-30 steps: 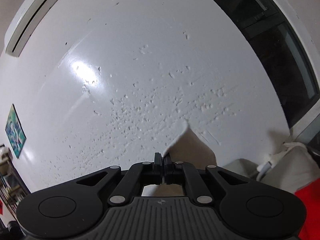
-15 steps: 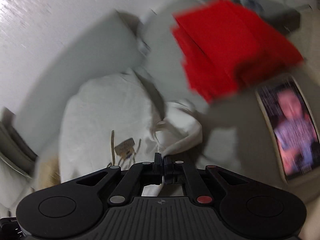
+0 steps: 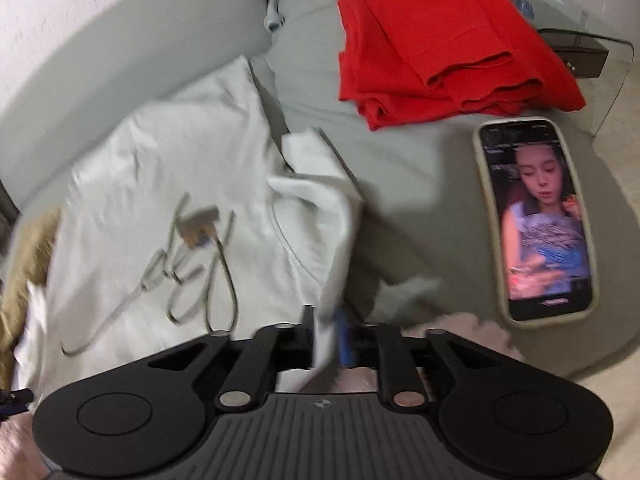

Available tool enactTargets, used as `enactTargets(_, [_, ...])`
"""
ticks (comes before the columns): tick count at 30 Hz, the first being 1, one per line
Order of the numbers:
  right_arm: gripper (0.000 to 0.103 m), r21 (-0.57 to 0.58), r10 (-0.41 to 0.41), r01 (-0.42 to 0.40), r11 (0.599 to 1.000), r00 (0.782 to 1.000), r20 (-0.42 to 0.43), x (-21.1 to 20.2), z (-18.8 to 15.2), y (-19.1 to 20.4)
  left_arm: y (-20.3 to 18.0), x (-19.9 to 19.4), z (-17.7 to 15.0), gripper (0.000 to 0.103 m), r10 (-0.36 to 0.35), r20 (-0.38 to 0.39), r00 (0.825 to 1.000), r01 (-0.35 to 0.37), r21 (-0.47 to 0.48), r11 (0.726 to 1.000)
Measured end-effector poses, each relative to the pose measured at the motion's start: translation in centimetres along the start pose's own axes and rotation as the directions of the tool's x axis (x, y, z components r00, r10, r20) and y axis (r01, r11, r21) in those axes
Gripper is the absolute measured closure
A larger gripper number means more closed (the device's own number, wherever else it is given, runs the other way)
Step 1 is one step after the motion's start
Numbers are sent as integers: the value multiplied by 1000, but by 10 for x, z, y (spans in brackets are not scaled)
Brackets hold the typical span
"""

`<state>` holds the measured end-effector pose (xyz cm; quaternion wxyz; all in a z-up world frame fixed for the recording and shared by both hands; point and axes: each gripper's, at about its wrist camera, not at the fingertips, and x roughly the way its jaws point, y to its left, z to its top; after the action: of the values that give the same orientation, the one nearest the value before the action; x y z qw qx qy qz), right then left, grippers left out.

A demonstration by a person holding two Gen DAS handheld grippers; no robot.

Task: Fold clothes
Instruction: 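Lay the shirt flat on the sofa and open both grippers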

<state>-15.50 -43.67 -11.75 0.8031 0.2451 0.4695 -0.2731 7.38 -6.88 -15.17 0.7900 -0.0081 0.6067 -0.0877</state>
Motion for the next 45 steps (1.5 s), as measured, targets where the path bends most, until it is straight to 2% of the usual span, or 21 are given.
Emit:
enactTargets(3, [66,-85,45,-41,996,998,40,-13,2,7,2,-26,-16,74,-25,75,997,22,38,999])
enactTargets(4, [66,-104,78,-73,992,996,47,-13,4,10,-2,-33,-21,74,-57,97,994,51,61,997])
enactTargets(6, [68,-164,197,-188,968,980,40,-11,5,24,-11,-38,-25,74,-101,111,989,91,90,992])
enactTargets(7, [68,-181,224,-214,960,974,33,-8,5,30,-27,-37,-29,74,-147,119,982,131,136,982])
enactTargets(12, [78,-276,296,-294,915,954,-37,29,-9,80,-83,-1,-48,75,-139,73,988,113,284,952])
enactTargets(14, [79,-317,249,-260,912,966,-75,52,-22,91,-90,10,-56,76,-94,48,994,72,334,940])
enactTargets(16, [81,-347,161,-202,916,976,-145,68,-33,92,-97,20,-65,75,-47,26,999,33,385,922])
enactTargets(17, [81,-354,153,-196,915,978,-144,68,-36,89,-101,25,-69,75,-23,16,1000,14,410,912])
enactTargets(19, [80,-356,129,-185,916,976,-175,59,-35,82,-98,19,-66,75,23,-38,999,-6,393,920])
enactTargets(20, [81,-334,126,-187,924,972,-196,54,-31,74,-95,15,-64,75,17,-32,999,-4,388,922])
enactTargets(22, [80,-293,169,-210,933,973,-160,41,-17,53,-89,3,-60,75,5,7,1000,-7,373,928])
enactTargets(23, [75,-263,161,-175,949,984,-75,32,1,33,-88,1,-58,73,2,23,1000,-10,364,931])
enactTargets(25, [72,-222,140,-132,966,990,23,28,25,9,-86,-5,-51,72,-20,38,999,6,343,939])
enactTargets(29, [71,-217,141,-124,968,988,62,45,61,-17,-97,-6,-41,69,-70,22,997,59,328,943])
enactTargets(31, [70,-250,167,-151,956,985,46,58,68,-14,-105,-2,-39,66,-69,12,998,61,332,941])
enactTargets(33, [61,-290,195,-180,940,980,27,70,72,-9,-111,2,-38,65,-65,-3,998,62,336,940])
enactTargets(35, [60,-360,198,-179,916,980,15,79,70,2,-113,7,-37,64,-56,-12,998,56,334,941])
enactTargets(37, [60,-472,164,-135,871,986,20,91,67,17,-113,12,-36,64,-41,-19,999,45,327,944])
enactTargets(39, [61,-519,142,-107,848,989,28,96,69,23,-109,15,-35,63,-28,-27,999,35,310,950])
enactTargets(42, [69,-566,124,-78,820,991,42,108,71,29,-105,19,-34,63,-16,-39,999,27,290,957])
enactTargets(45, [72,-593,64,-9,805,995,72,119,75,33,-103,21,-35,63,-9,-48,999,23,284,958])
